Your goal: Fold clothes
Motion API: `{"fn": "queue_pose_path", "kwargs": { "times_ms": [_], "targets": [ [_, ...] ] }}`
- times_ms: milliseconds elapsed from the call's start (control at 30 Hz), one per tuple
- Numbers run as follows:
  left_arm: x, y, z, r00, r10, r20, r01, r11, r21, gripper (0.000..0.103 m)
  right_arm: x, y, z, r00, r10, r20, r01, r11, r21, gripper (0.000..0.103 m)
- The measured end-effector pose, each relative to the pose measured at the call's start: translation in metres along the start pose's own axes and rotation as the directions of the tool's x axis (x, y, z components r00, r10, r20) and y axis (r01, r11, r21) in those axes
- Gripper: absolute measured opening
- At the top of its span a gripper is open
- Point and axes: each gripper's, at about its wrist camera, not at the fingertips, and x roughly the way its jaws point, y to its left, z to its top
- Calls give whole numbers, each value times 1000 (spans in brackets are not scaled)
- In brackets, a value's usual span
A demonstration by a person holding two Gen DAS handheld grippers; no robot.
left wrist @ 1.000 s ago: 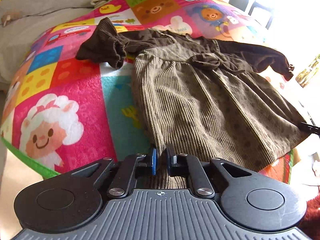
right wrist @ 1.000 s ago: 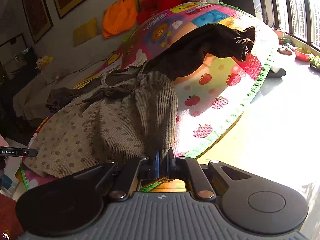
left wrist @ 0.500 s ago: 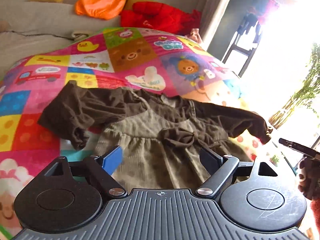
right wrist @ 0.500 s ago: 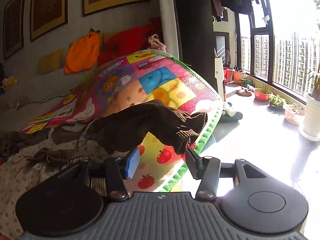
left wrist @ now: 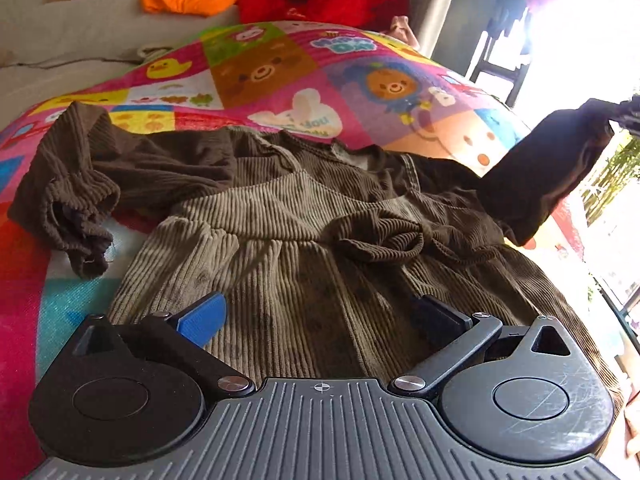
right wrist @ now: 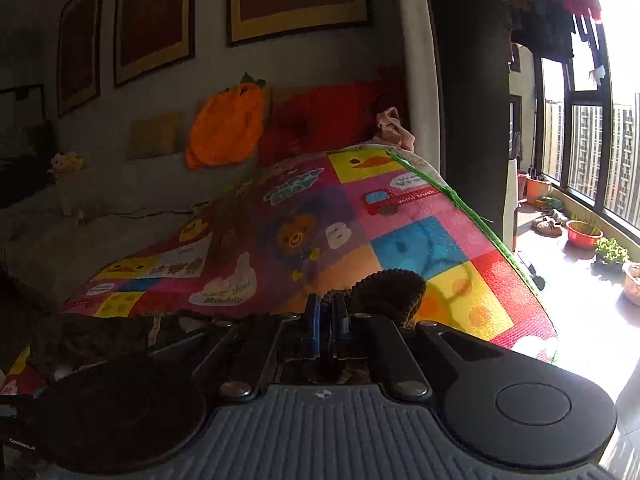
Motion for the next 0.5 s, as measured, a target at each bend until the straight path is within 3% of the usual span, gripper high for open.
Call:
{"fn": "queue_pose_path", "kwargs": {
  "times_ms": [100, 200, 333, 400, 500],
  "targets": [
    [-1, 2, -1, 1000, -12, 6, 12, 1000, -13, 103, 25, 55, 41, 988, 154, 4, -154, 987, -42, 5],
    [-1, 4, -1, 1000, -23, 9, 24, 999, -25, 103, 58, 112, 57, 970, 244, -17, -244, 963, -110, 5],
    [-2, 4, 0, 999, -34, -1, 34, 999, -31, 103, 104, 172, 57, 922, 369, -119, -383, 915, -125, 8],
    [0, 2, 1, 1000, -27, -13, 27, 1000, -15, 103, 110, 183, 56, 912, 388, -132, -404, 907, -119, 25],
    [1, -2, 2, 999, -19, -29, 20, 1000, 13, 103, 103, 178, 51, 898, 426, -110, -437, 895, -95, 39]
  ]
}}
